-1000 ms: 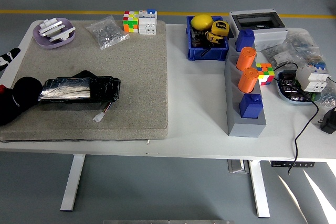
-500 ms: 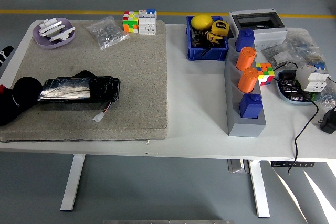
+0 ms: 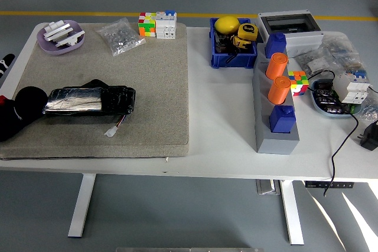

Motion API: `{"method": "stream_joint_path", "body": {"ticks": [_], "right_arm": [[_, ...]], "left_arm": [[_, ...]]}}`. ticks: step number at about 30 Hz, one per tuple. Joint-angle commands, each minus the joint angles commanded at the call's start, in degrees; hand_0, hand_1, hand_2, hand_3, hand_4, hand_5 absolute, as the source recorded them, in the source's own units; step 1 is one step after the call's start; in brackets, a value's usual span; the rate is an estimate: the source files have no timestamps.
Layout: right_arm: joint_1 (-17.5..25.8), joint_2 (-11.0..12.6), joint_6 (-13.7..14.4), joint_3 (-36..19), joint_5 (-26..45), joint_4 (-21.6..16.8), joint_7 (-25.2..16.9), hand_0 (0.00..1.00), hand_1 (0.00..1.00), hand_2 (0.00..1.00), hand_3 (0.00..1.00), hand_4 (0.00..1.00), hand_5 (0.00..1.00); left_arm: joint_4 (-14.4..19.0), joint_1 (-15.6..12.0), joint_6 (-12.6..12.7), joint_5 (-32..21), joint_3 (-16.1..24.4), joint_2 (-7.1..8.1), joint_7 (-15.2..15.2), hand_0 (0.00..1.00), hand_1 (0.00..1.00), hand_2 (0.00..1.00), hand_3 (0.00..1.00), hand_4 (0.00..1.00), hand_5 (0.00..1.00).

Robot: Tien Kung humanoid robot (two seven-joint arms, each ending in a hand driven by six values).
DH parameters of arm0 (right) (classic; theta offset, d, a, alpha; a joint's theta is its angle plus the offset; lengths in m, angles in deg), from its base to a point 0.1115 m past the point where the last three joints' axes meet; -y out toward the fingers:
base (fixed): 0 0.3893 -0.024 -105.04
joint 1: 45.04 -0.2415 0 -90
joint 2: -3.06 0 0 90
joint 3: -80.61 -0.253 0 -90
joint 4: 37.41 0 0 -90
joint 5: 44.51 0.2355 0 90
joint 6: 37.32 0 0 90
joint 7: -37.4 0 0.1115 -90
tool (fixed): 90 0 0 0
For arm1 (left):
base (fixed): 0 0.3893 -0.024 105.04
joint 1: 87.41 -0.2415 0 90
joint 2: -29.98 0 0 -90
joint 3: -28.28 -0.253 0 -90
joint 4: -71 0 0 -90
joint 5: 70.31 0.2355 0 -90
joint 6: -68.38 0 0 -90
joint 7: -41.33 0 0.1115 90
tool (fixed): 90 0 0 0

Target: Pick the rag up,wipe the panel,place it on the desk

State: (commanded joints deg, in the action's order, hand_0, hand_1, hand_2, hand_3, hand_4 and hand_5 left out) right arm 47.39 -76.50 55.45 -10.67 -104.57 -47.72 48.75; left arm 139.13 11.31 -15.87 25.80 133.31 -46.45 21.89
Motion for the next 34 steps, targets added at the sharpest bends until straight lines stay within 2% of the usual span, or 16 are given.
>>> {"method": "stream_joint_path", "body": {"ticks": [20, 34], "right_arm": [[-0.1, -0.4, 0.0, -0.8, -0.8, 0.0, -0.2, 0.750, 0.633, 0.684, 0.607, 0.998, 0.482], [0.3, -0.7, 0.0, -1.2, 0.0, 0.0, -0.3, 0.750, 0.634, 0.684, 0.607, 0.998, 0.482]], "left_arm": [[-0.4, -0.4, -0.2, 0.6, 0.0, 0.10, 0.3, 0.645, 0.714, 0.661, 0.608, 0.922, 0.358], [-1.4, 0.3, -0.1, 0.5, -1.3, 0.96, 0.3, 0.648, 0.717, 0.655, 0.604, 0.917, 0.354]]}}
